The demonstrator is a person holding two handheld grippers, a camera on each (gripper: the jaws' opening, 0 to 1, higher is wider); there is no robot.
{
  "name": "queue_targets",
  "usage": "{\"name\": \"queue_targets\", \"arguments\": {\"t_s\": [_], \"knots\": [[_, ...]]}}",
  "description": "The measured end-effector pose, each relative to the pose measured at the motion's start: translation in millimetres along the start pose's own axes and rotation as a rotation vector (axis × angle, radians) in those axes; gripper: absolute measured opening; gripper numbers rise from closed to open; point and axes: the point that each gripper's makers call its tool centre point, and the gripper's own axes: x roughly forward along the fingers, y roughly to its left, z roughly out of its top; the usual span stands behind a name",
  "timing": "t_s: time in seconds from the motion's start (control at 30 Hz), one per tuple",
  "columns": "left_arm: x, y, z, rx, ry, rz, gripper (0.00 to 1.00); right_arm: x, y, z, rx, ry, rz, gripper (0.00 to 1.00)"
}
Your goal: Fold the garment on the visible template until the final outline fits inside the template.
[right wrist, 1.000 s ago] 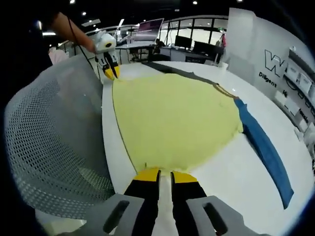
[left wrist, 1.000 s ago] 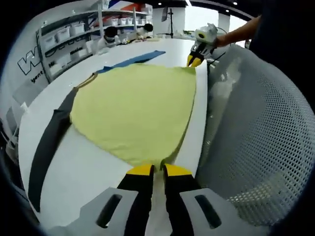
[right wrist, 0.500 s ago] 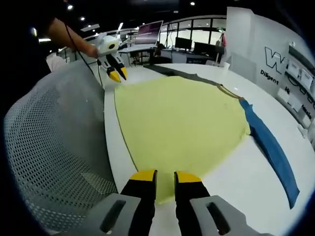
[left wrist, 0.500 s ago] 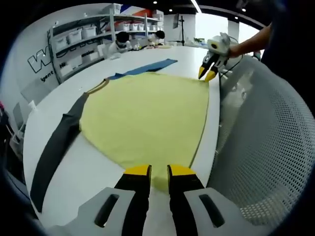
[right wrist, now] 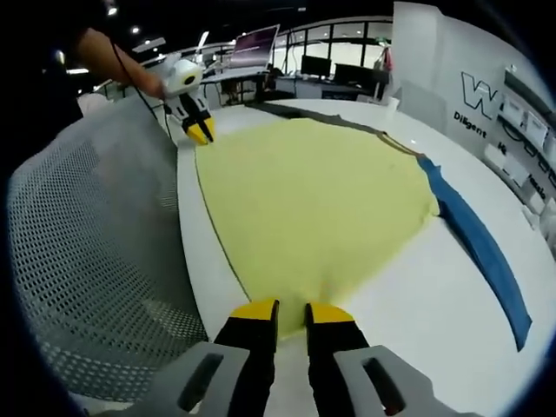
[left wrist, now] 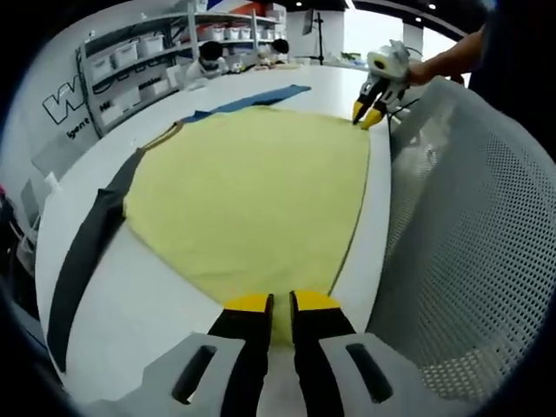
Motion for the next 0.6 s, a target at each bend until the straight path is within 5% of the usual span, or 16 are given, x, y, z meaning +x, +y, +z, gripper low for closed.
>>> {"name": "queue_targets", "arguments": {"t_s": [0.4,0.6], "knots": [[10,33.9,7.7,-0.045,0.03,0.126,0.08,6,-15,6.2,0.01,0.007,-0.034,0.08],[10,30.3,5.9,-0.073,0.044,0.113,0.06,5,-11,4.6,0.015,0.02,-0.029,0.03]]}}
